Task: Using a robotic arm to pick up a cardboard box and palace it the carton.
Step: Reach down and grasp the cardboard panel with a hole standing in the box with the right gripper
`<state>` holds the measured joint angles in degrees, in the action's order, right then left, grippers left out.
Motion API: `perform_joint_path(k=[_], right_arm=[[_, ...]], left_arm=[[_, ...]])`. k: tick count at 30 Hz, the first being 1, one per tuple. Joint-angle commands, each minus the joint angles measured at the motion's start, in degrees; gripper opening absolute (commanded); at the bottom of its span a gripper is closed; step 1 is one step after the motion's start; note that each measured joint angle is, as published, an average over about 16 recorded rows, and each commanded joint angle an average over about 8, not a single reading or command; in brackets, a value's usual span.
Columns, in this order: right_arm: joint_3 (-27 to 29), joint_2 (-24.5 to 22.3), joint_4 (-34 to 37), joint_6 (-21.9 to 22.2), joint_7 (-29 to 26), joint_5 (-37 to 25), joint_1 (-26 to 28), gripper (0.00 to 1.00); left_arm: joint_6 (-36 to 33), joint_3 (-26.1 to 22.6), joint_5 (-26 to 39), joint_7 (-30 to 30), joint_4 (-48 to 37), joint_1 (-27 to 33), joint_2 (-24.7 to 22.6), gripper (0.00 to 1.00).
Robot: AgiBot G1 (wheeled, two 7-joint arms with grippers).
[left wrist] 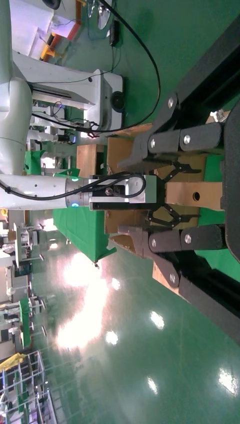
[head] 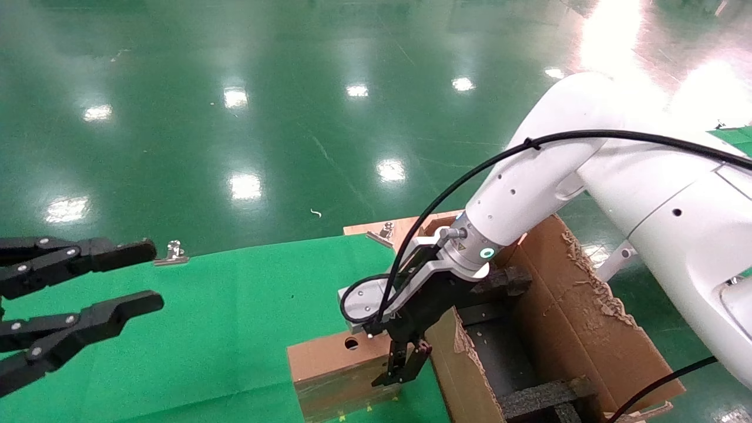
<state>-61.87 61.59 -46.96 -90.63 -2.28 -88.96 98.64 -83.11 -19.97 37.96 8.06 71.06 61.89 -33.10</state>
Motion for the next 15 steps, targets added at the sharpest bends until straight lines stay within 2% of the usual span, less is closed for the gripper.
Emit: perform_joint_path(k=[1, 15], right_arm=[[0.12, -0.05, -0.05, 0.01, 0.00, 0.05, -0.07, 0.00], [0.46, -0.20, -0.19, 0.02, -0.02, 0.18, -0.25, 0.00]], left_arm=[[0.00, 0.00, 0.00, 0.00, 0.00, 0.00, 0.00, 1.00], [0.00, 0.00, 0.00, 0.00, 0.00, 0.00, 0.00, 1.00]])
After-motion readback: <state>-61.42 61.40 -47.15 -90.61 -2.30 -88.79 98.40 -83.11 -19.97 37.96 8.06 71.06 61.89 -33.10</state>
